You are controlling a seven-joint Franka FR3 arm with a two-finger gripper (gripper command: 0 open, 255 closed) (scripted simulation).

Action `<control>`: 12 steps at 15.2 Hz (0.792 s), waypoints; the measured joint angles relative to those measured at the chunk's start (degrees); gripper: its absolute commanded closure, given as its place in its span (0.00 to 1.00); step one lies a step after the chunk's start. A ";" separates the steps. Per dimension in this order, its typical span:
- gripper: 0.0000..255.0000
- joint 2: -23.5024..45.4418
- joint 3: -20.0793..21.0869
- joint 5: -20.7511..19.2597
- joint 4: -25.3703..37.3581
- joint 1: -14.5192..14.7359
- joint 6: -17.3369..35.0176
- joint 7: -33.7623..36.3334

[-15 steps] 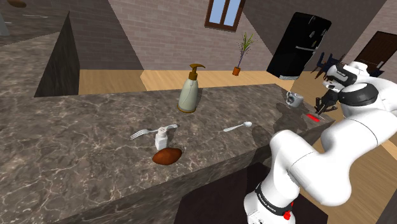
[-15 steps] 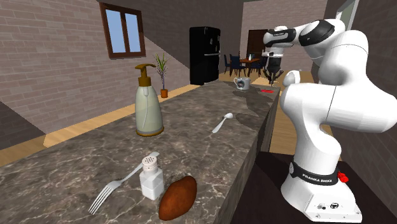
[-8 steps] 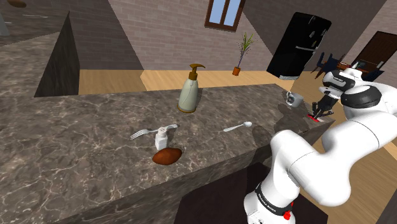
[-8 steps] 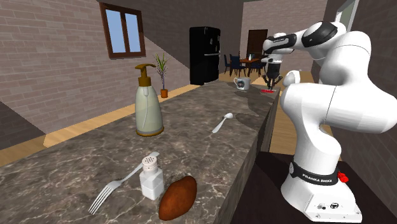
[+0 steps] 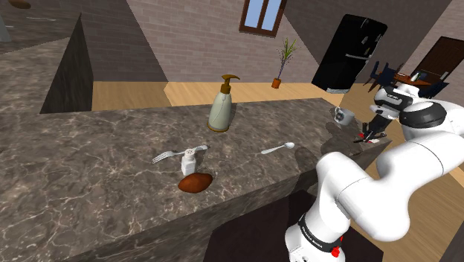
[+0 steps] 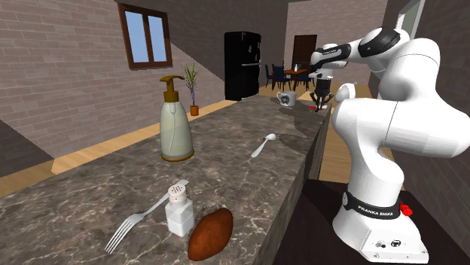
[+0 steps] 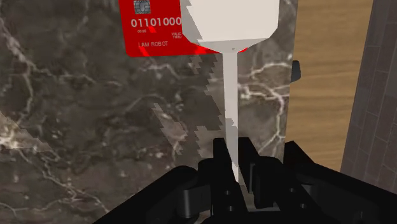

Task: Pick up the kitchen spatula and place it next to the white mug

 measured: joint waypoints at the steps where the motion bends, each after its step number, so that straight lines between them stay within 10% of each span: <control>1: 1.00 -0.01 0.00 0.00 0.00 0.00 0.01 0.00; 2: 1.00 -0.01 0.00 -0.01 -0.01 0.00 0.02 0.01; 3: 0.00 -0.01 0.00 -0.01 -0.01 0.00 0.02 0.01; 12: 0.00 0.93 0.41 0.67 3.06 1.11 -3.12 -0.71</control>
